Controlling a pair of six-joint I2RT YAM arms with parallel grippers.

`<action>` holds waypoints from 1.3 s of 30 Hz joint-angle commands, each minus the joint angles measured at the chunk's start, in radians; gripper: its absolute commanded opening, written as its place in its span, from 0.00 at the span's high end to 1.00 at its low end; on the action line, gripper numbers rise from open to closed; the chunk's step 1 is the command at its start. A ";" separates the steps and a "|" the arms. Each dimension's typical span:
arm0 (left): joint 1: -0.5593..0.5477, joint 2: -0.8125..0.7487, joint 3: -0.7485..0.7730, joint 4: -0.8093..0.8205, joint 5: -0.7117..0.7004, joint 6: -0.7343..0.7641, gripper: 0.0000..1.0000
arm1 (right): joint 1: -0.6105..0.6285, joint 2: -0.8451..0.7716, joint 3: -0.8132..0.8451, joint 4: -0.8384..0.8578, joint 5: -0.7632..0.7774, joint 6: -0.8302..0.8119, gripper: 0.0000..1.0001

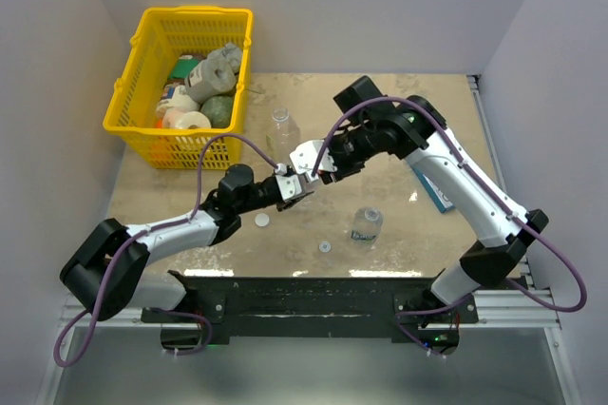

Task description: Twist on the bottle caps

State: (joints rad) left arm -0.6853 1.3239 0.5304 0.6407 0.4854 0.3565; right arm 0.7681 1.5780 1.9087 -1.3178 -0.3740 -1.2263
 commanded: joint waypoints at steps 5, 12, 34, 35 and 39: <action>-0.014 -0.034 0.043 0.212 0.059 0.081 1.00 | 0.016 0.023 -0.033 0.058 0.080 -0.075 1.00; -0.016 -0.028 0.071 0.171 0.067 0.156 1.00 | 0.033 0.033 -0.028 0.083 0.092 -0.041 1.00; -0.017 -0.031 0.074 0.224 0.044 0.098 1.00 | 0.062 0.066 -0.005 0.095 0.122 0.095 1.00; -0.020 -0.031 0.069 0.240 0.038 0.102 1.00 | 0.065 0.100 0.013 0.080 0.130 0.156 1.00; -0.022 -0.032 0.062 0.260 -0.016 0.101 1.00 | 0.063 0.175 0.122 0.060 0.158 0.304 1.00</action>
State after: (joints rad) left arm -0.6796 1.3296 0.5358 0.6167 0.4080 0.4450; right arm 0.8196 1.6493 1.9594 -1.3270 -0.2344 -1.1053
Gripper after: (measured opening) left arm 0.414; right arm 0.364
